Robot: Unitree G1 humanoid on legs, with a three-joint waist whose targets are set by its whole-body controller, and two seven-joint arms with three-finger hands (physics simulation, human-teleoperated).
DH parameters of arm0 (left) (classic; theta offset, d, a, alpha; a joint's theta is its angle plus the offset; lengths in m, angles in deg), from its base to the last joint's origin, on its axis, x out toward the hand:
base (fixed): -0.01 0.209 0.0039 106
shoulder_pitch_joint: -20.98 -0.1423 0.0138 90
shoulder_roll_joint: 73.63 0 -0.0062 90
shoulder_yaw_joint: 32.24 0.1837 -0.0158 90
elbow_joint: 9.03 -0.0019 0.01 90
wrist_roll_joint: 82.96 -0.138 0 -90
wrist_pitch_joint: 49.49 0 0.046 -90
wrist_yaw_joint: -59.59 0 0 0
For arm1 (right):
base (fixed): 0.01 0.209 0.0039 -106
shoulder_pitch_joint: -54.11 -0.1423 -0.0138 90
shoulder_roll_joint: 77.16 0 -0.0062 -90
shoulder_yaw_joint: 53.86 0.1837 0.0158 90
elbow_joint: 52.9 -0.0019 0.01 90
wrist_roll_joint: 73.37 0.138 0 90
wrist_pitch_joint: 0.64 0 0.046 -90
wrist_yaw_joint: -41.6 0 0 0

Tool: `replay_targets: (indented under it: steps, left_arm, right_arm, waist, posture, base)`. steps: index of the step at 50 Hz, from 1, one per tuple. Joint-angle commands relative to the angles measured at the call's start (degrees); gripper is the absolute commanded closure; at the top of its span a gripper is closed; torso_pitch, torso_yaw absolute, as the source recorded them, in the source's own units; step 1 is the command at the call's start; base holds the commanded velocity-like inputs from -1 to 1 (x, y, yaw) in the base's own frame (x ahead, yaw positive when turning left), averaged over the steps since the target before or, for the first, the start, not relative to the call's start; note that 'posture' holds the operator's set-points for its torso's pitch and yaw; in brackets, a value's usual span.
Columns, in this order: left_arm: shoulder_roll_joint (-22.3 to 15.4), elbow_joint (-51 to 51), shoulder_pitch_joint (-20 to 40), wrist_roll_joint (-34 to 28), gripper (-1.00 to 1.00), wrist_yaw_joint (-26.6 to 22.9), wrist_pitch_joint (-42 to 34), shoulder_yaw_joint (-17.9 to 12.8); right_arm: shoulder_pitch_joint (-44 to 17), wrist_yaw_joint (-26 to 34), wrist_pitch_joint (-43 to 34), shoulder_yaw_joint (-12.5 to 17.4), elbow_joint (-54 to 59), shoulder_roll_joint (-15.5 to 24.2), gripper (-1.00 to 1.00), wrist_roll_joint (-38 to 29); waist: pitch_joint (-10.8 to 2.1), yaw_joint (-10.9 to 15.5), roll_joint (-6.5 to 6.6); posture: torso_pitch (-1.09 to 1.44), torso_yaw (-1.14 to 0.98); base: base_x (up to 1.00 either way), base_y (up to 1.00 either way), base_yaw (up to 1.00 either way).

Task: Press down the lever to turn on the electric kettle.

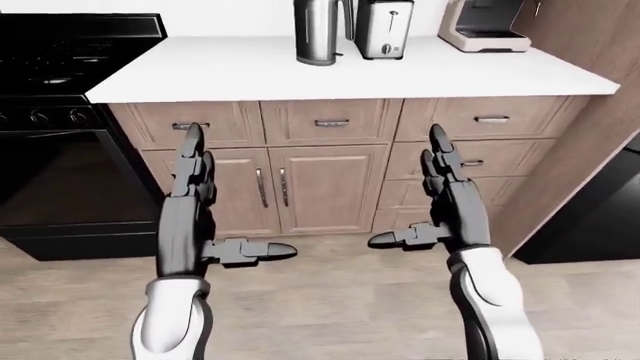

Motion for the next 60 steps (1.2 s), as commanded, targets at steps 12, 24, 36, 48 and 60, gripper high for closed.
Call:
replay_targets:
  steps: [12, 24, 36, 48, 60]
  left_arm:
    - [-0.03, 2.8, 1.04, -0.35, -1.0, -0.29, 0.93, 0.68]
    - [-0.06, 2.8, 1.43, -0.47, -1.0, -0.45, 0.6, 0.47]
    - [-0.01, 2.96, 1.38, -0.63, -1.0, -0.47, 0.57, 0.58]
    - [0.09, 2.7, 0.8, -0.48, -1.0, -0.49, 1.26, 0.51]
    - [0.06, 2.37, 0.58, -0.33, -1.0, -0.52, 1.78, 0.33]
  right_arm:
    - [-1.07, -0.52, 1.03, 0.46, -2.43, 0.21, -1.0, -0.48]
    - [-1.12, -0.61, 1.01, 0.42, -2.0, 0.16, -1.0, -0.51]
    - [-1.23, -0.6, 0.88, 0.46, -2.19, 0.24, -1.0, -0.48]
    - [-1.08, -0.51, 1.14, 0.01, -2.3, 0.04, -1.0, -0.63]
    - [-1.17, -0.46, 1.23, -0.23, -2.22, 0.03, -1.0, -1.17]
  waist:
    - [-0.42, -0.37, -1.98]
    - [-0.46, -0.38, 3.85]
    - [-1.16, 0.12, -3.04]
    - [-0.16, -0.91, 2.8]
    - [-1.13, -0.09, -0.55]
  posture:
    - [0.0, 0.0]
    - [0.0, 0.0]
    - [0.0, 0.0]
    - [0.0, 0.0]
    - [0.0, 0.0]
  base:
    - [0.12, 0.0, 0.0]
    - [0.12, 0.0, 0.0]
    - [0.12, 0.0, 0.0]
    - [0.11, 0.0, 0.0]
    - [0.04, 0.0, 0.11]
